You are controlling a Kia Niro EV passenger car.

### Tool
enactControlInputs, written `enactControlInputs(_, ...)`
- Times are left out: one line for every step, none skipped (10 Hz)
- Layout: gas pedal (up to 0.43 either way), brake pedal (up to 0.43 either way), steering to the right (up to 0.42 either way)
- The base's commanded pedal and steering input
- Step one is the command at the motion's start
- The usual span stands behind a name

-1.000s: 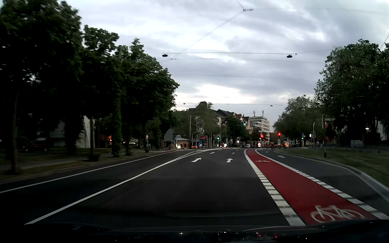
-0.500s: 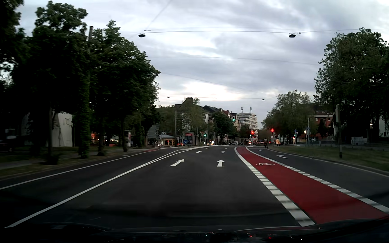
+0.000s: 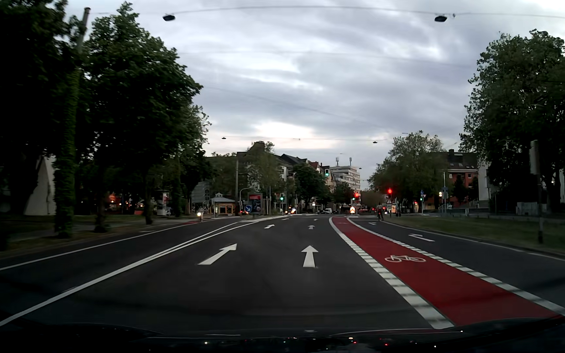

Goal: Follow the waypoints while adhering to traffic rules and regulations

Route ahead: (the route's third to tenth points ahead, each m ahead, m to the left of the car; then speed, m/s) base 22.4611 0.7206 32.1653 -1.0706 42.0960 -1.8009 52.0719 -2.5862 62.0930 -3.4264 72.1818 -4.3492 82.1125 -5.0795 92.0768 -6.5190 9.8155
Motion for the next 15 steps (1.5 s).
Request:
enactControlInputs(0.169,0.0,0.023)
enactControlInputs(0.169,0.0,0.02)
enactControlInputs(0.169,0.0,0.016)
enactControlInputs(0.169,0.0,0.013)
enactControlInputs(0.169,0.0,0.012)
enactControlInputs(0.169,0.0,0.011)
enactControlInputs(0.169,0.0,0.01)
enactControlInputs(0.169,0.0,0.009)
enactControlInputs(0.169,0.0,0.008)
enactControlInputs(0.169,0.0,0.007)
enactControlInputs(0.169,0.0,0.006)
enactControlInputs(0.169,0.0,0.006)
enactControlInputs(0.169,0.0,0.006)
enactControlInputs(0.169,0.0,0.006)
enactControlInputs(0.169,0.0,0.006)
